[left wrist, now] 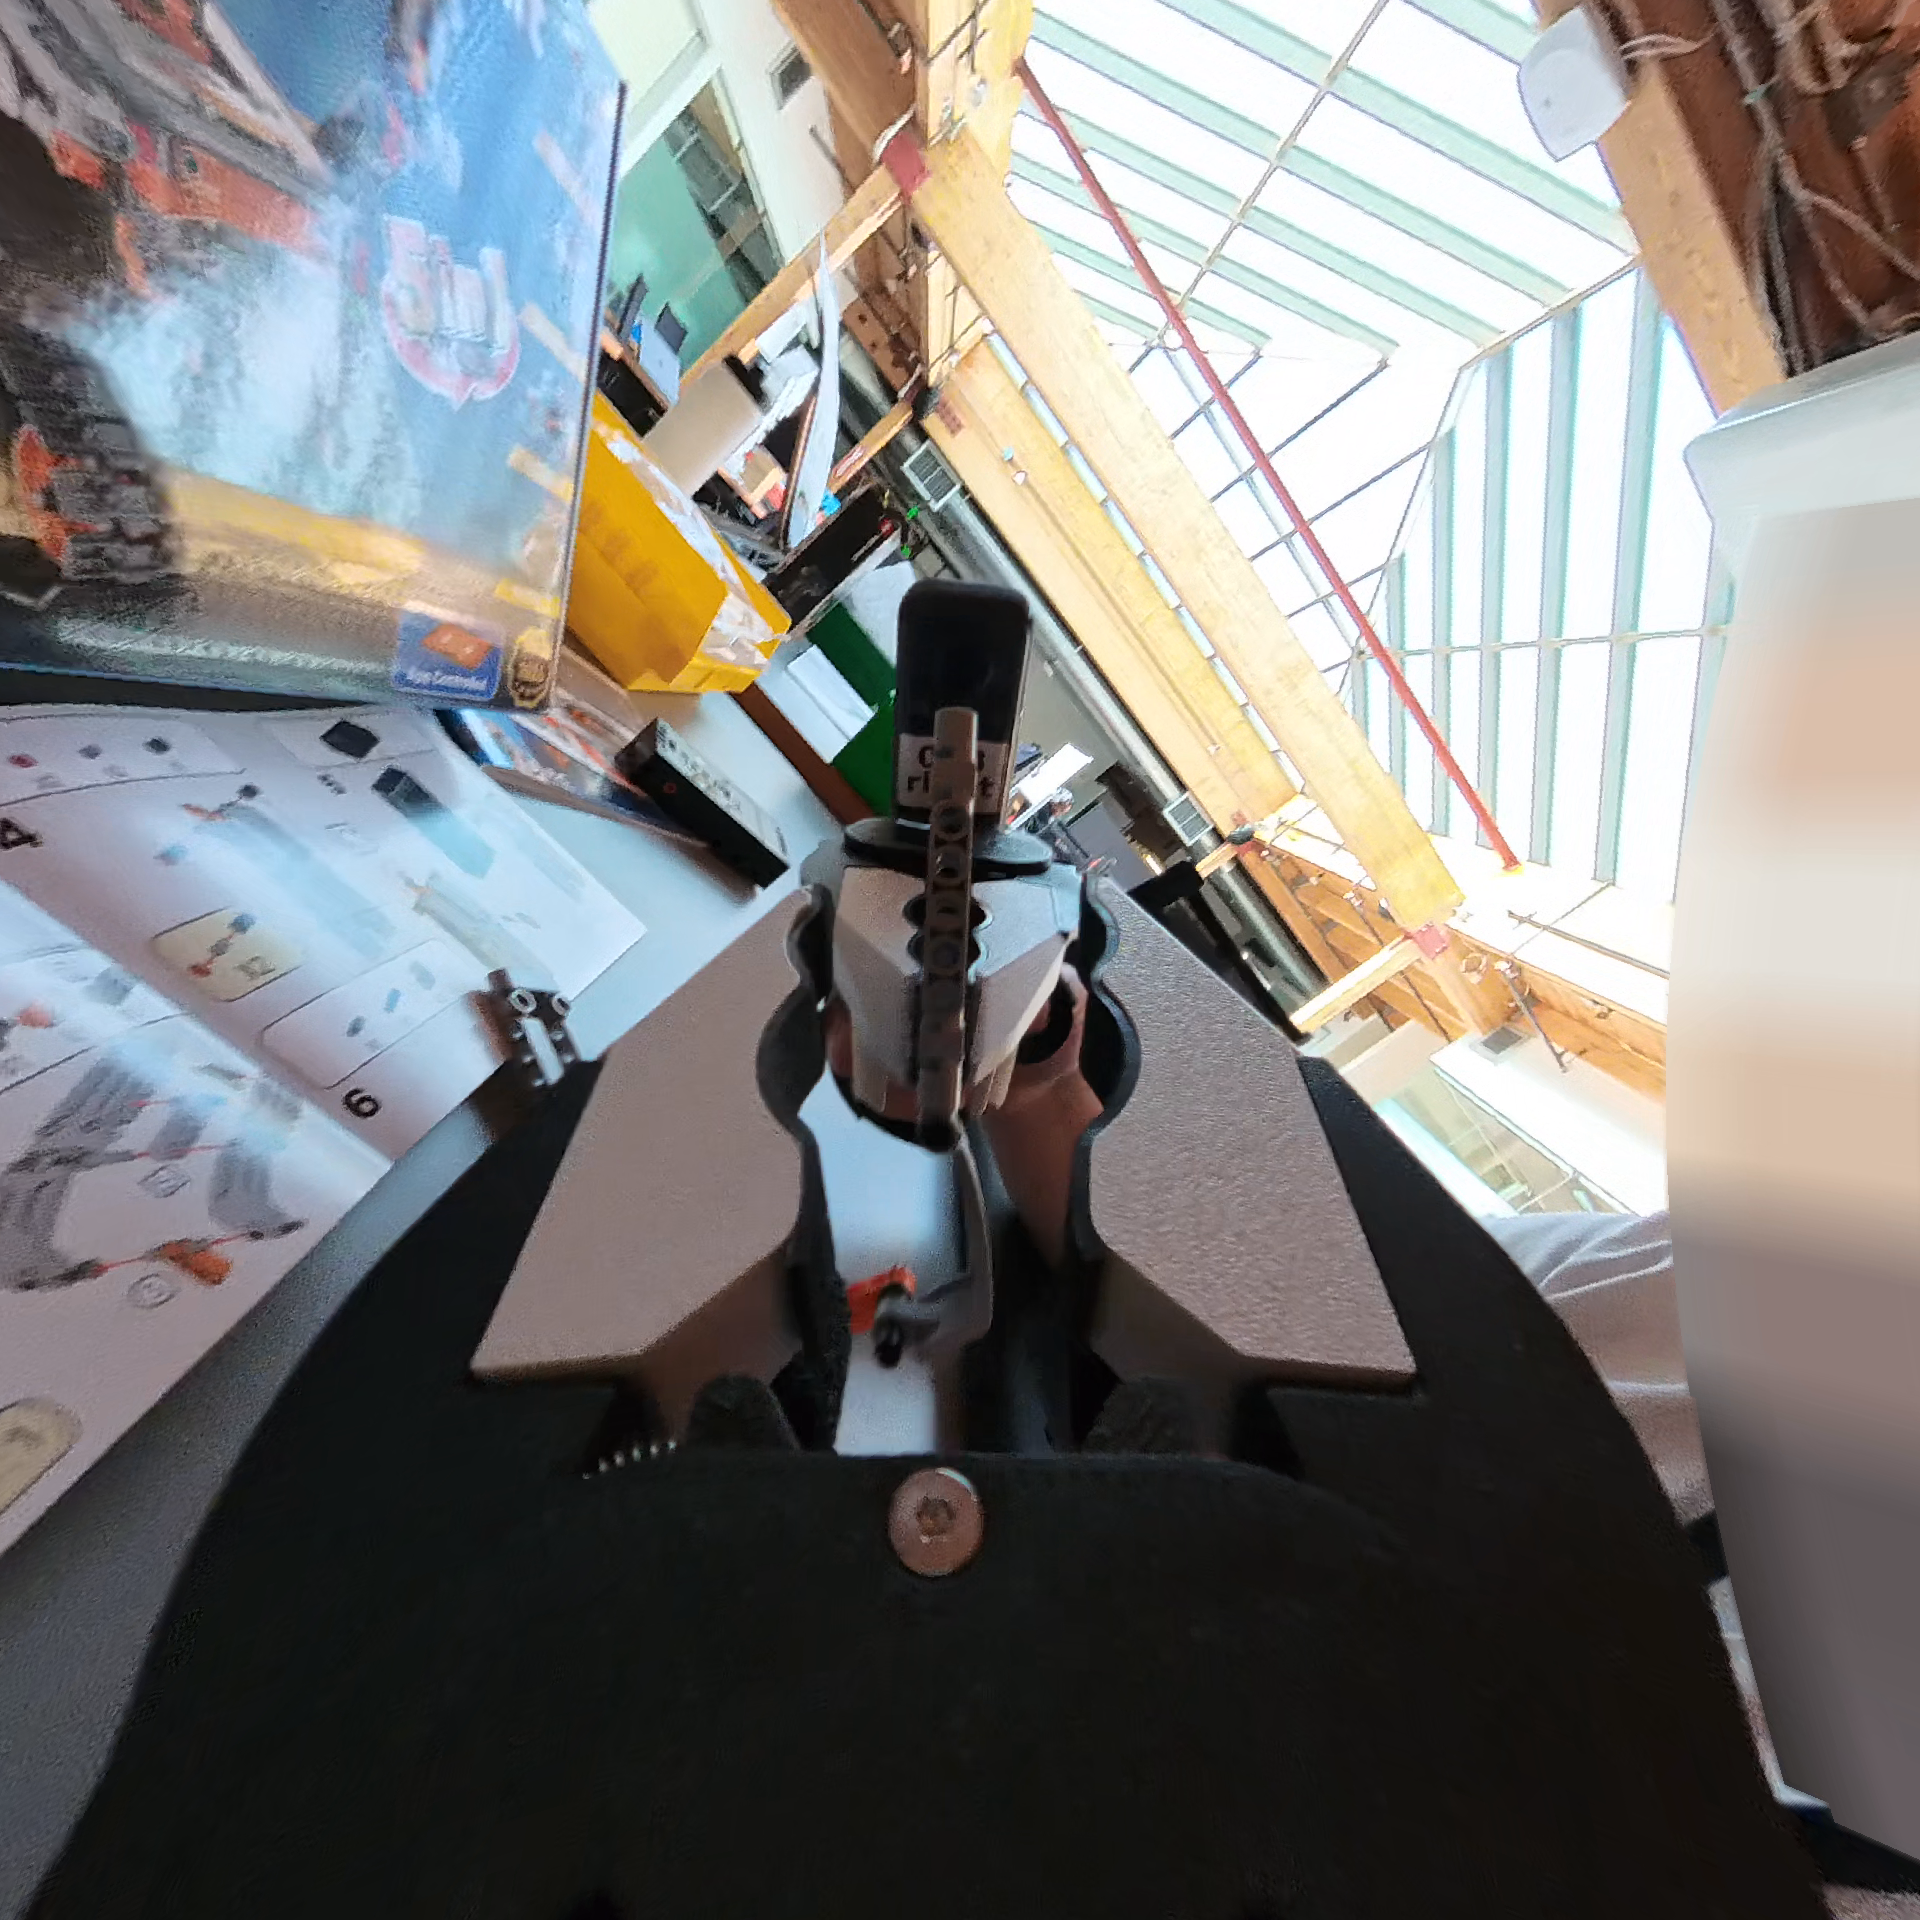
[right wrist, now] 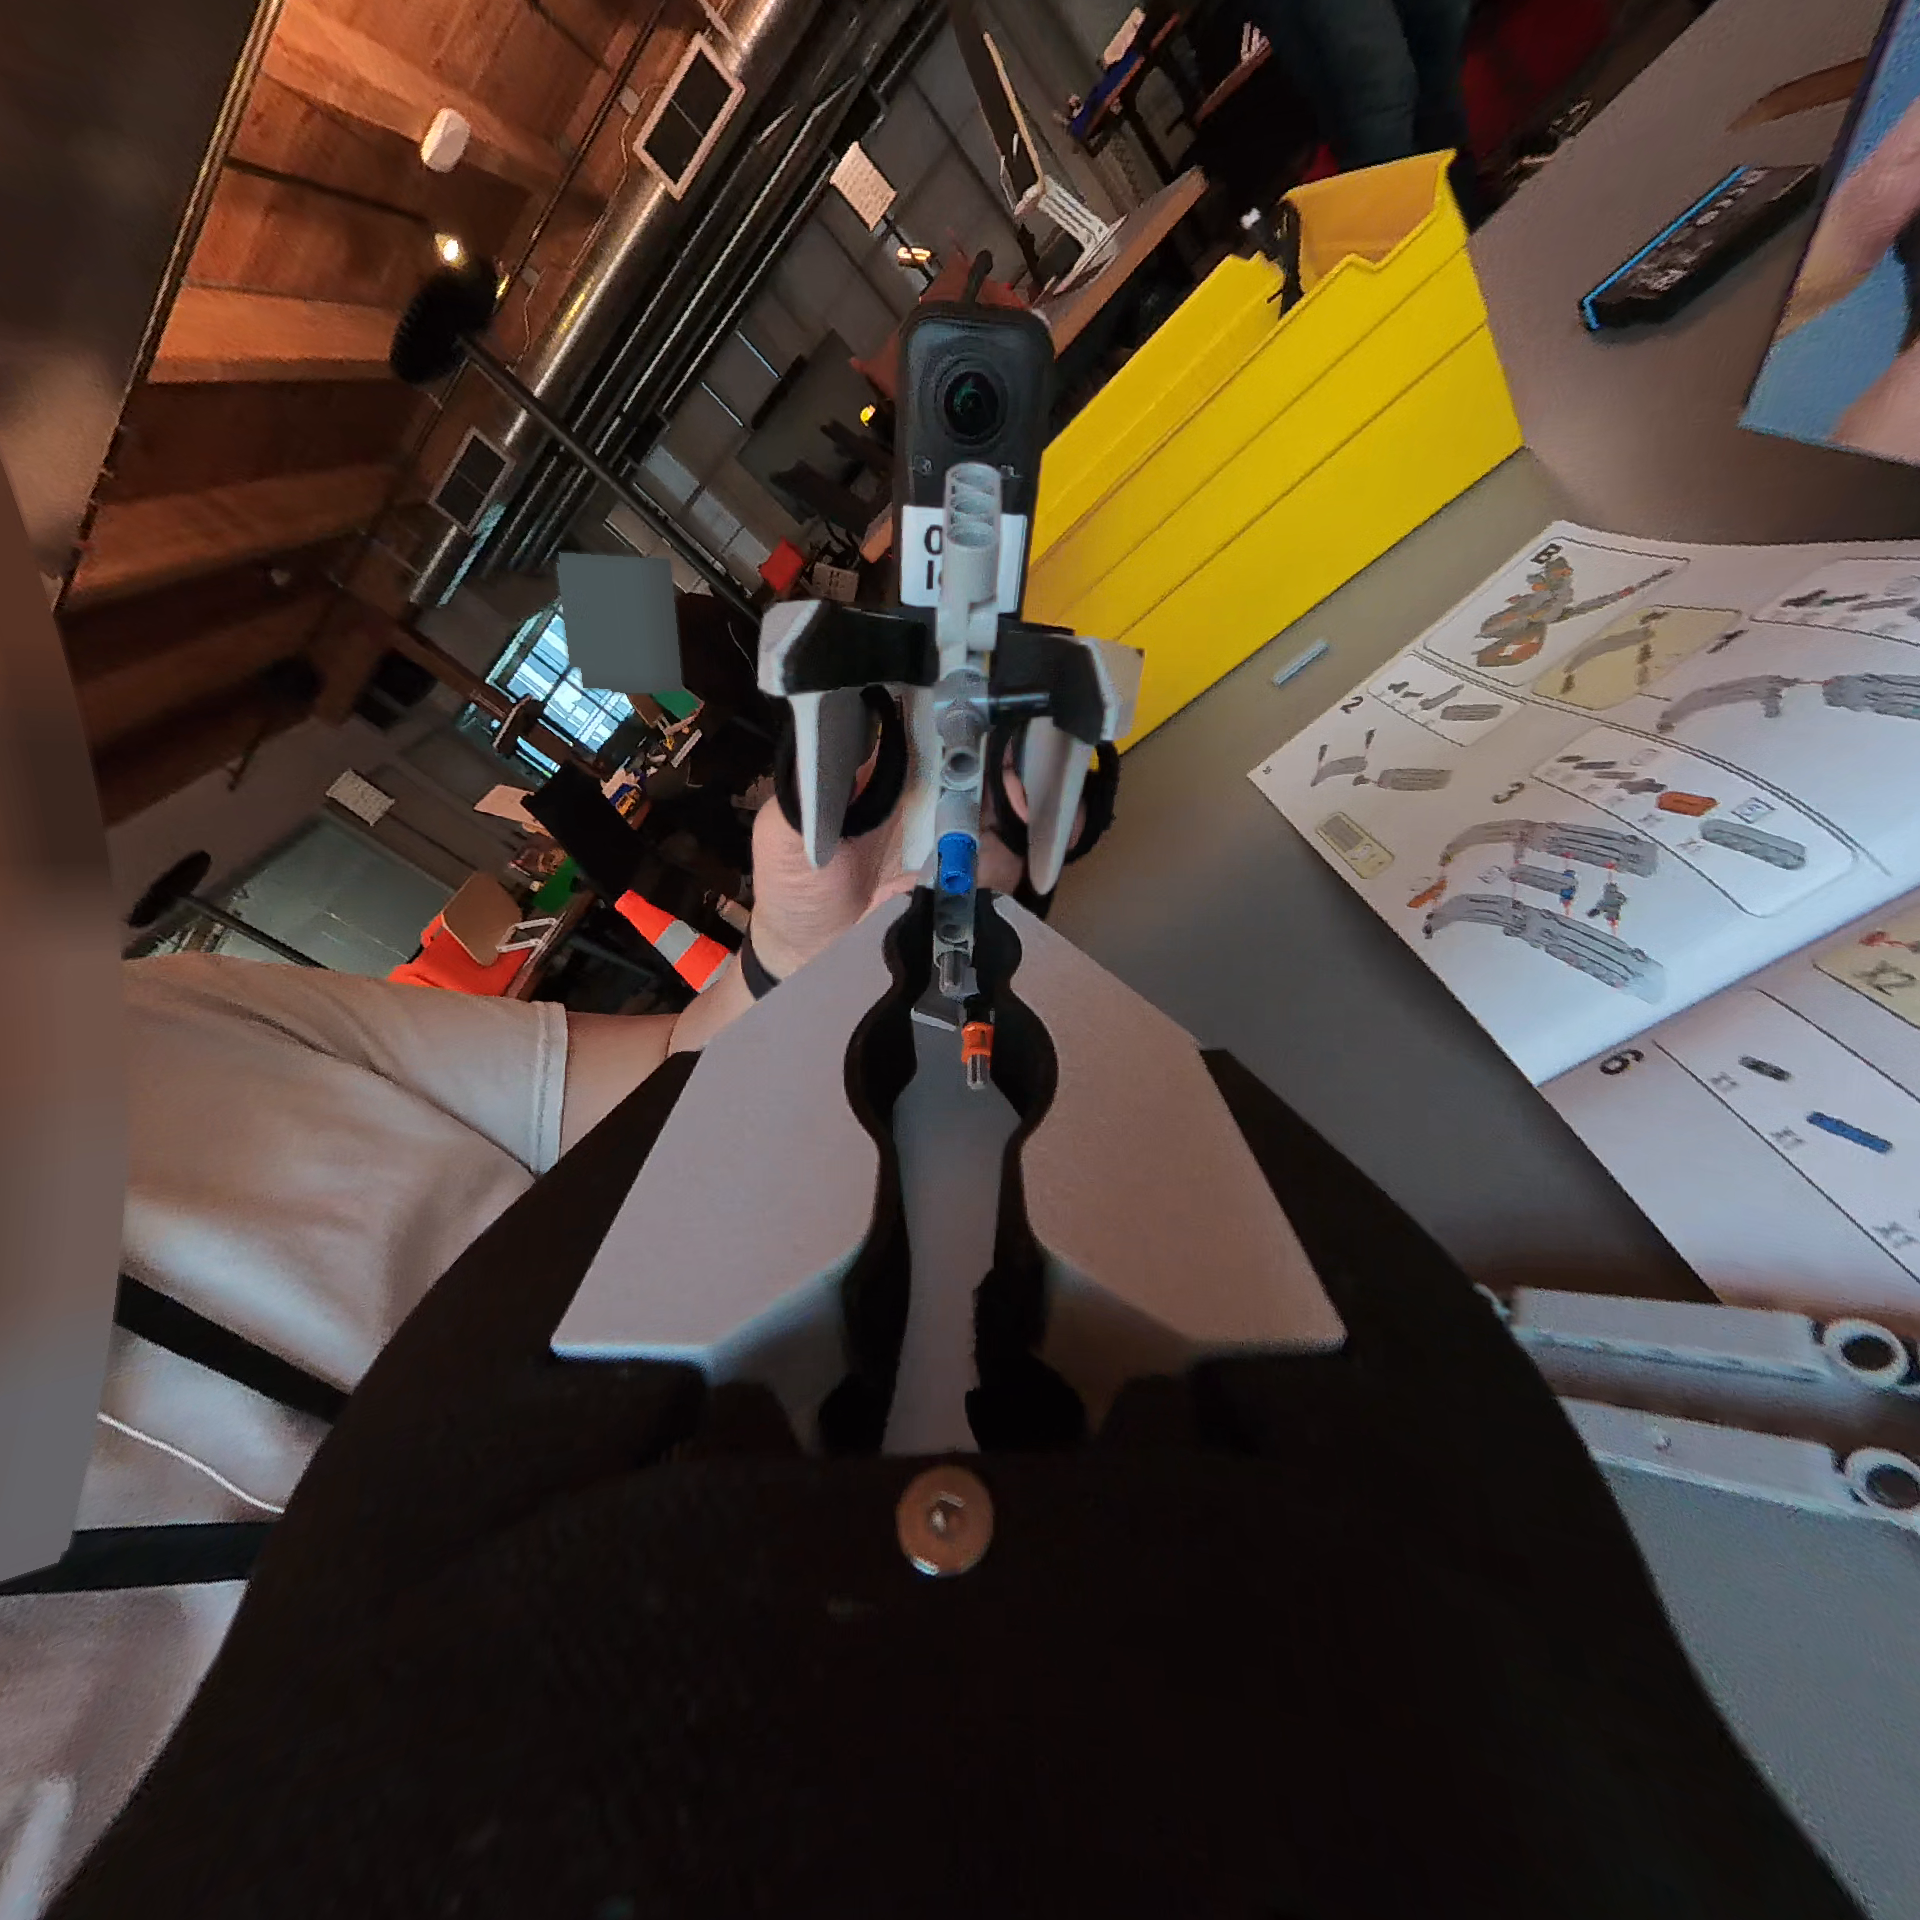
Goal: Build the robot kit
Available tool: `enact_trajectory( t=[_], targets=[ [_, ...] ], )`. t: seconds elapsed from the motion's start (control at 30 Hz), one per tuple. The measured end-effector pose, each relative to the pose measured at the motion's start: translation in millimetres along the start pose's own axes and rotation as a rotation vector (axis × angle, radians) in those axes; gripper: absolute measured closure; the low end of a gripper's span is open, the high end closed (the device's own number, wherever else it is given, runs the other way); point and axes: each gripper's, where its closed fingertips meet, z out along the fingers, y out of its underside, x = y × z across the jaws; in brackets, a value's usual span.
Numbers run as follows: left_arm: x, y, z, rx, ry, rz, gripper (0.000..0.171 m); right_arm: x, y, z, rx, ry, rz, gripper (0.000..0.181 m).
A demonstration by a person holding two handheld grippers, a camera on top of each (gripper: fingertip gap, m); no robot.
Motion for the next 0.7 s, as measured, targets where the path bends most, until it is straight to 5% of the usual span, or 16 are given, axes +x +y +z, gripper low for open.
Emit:
enact_trajectory(
  t=[0.23, 0.7],
  targets=[
    [-6, 35, 3, -0.241, 0.023, -0.088, 0.156, 2, -4, -12, 0.021, -0.022, 0.055, 0.176],
    [-19, 51, 3, -0.303, -0.003, -0.214, 0.166, 16, -3, -14, 0.007, 0.036, 0.039, 0.176]
  ],
)
